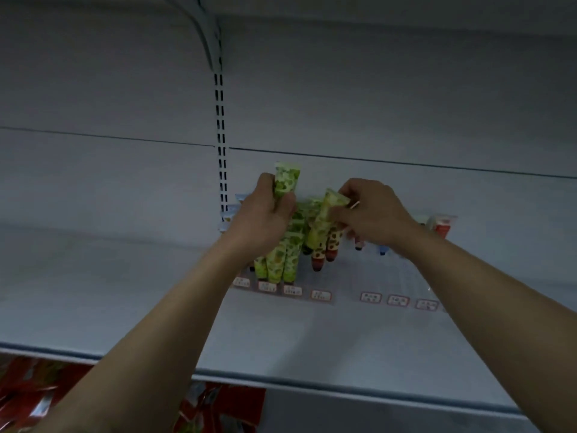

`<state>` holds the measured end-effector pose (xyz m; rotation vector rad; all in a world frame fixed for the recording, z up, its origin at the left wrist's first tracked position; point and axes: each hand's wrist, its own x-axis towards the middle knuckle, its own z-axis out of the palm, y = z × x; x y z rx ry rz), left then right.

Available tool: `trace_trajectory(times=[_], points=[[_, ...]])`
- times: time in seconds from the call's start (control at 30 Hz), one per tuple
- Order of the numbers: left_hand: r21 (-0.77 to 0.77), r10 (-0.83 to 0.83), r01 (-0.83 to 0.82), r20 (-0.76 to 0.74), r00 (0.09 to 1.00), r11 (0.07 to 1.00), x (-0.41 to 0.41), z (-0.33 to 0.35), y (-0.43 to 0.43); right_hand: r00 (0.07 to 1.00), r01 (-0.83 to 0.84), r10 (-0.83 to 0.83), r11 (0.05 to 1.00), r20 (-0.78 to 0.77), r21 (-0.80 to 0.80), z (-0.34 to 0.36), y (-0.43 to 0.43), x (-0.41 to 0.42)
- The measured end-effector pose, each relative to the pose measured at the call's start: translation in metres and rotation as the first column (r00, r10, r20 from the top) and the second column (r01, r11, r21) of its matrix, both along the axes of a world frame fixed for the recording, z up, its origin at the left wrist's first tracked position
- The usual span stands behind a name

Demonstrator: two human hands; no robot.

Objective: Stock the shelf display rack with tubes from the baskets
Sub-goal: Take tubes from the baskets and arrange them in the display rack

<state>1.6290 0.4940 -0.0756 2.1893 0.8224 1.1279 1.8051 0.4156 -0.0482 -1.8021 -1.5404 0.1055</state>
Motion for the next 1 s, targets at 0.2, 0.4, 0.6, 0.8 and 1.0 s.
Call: trace_trajectory(times=[0.2,0.4,0.6,0.8,1.0], points=[[0.059,-0.044,0.046,-0.038,0.998,0.997,0.012,-0.008,0.023,0.969,-0.059,0.037,0.995,0.245,0.086,-0.041,0.022,0.001],[-0.118,-0.207,0.214,0.066,0.976,0.970,0.010,-0.012,0.041,0.865,-0.095,-0.024,0.973,0.501,0.211,-0.065,0.022,0.000],[-0.101,-0.224,0.210,-0.161,0.961,0.972,0.011,-0.024,0.045,0.813,-0.100,-0.042,0.973,0.580,0.210,-0.064,0.023,-0.003],[-0.105,-0.237,0.218,-0.219,0.946,0.970,0.006,-0.029,0.056,0.759,-0.003,-0.037,0.998,0.650,0.059,-0.050,0.031,-0.002],[-0.079,-0.210,0.198,-0.200,0.957,0.977,0.013,-0.029,0.059,0.702,-0.213,0.161,0.977,0.694,-0.010,-0.055,0.040,0.015]])
